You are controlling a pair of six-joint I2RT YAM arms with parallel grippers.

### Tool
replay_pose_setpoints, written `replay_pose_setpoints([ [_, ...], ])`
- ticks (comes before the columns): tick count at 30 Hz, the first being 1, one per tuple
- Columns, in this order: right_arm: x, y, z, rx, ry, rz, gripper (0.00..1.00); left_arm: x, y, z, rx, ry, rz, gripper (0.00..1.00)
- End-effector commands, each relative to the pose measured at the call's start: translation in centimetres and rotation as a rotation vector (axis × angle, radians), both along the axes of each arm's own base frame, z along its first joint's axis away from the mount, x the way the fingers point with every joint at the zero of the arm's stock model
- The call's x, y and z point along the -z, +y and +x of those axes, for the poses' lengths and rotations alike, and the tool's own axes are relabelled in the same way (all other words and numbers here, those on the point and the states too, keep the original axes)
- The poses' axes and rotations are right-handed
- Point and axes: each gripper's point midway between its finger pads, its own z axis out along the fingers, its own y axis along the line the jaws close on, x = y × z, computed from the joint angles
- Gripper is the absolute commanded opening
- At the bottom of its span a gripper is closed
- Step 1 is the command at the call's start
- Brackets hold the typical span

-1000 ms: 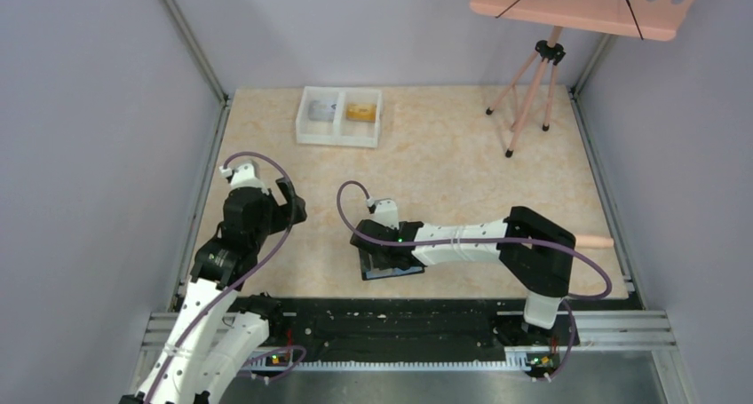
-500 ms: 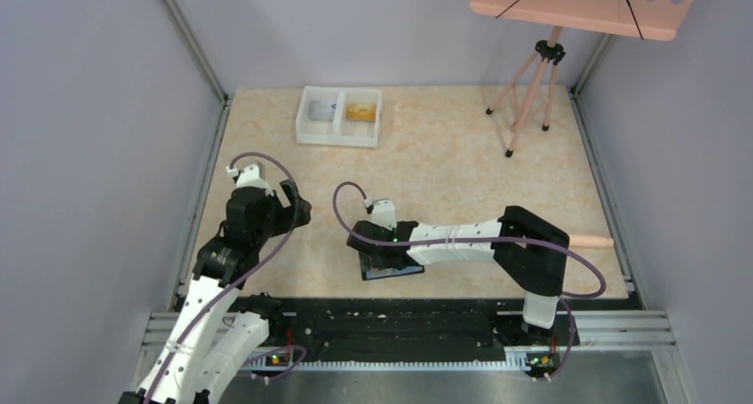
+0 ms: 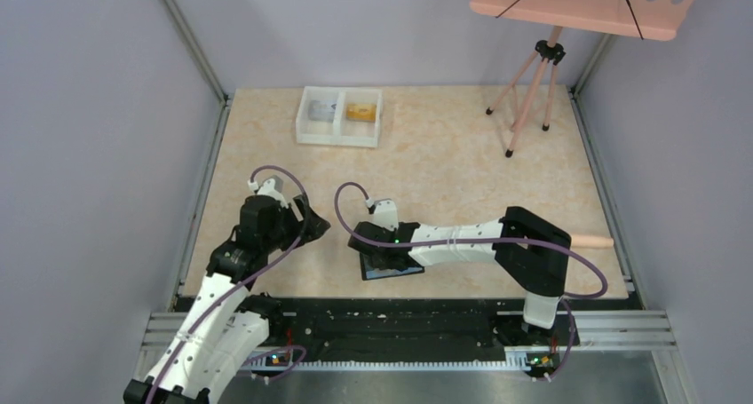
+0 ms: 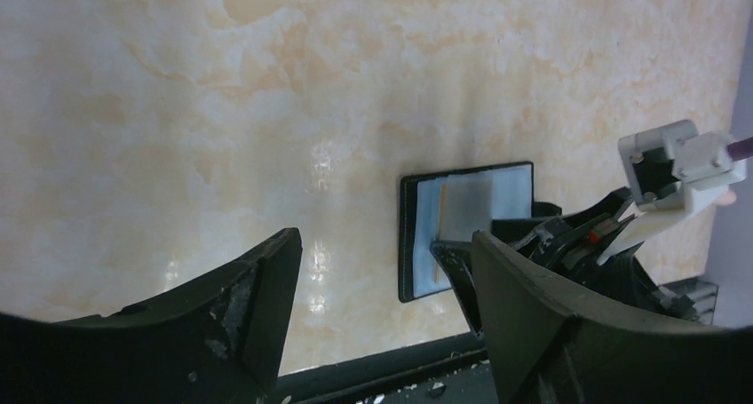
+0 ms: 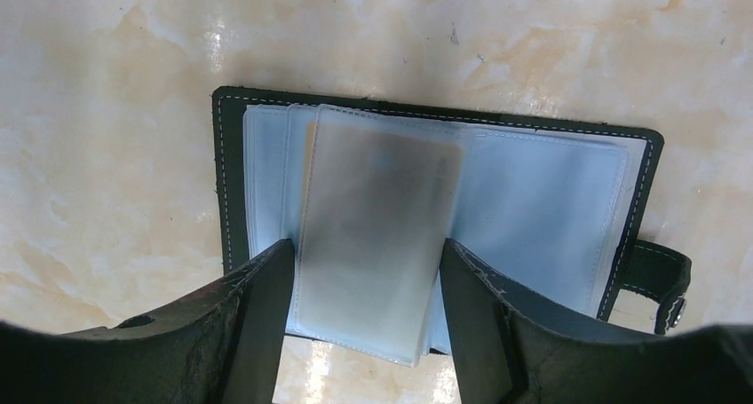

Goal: Take the credit cards out of the card holder
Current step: Remove the credit card from the card holder.

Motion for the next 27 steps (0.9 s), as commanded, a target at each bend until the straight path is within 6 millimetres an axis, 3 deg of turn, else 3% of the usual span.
replay_pose_setpoints([
  [1, 0.0, 0.1, -0.9, -0.004, 0.012, 0.049, 0.59, 0.4, -2.6, -0.4, 0.084, 0.029, -0.126, 0.74],
  [6, -0.1, 0.3, -1.1, -0.006, 0.016, 0.089, 0.57, 1.6, -4.0, -0.8, 0.136, 0.059, -0.195, 0.68],
  [27, -1.3, 0.2, -0.9, 0.027, 0.029, 0.248, 0.47, 5.0, -6.3, -1.4, 0.241, 0.15, -0.258, 0.55],
])
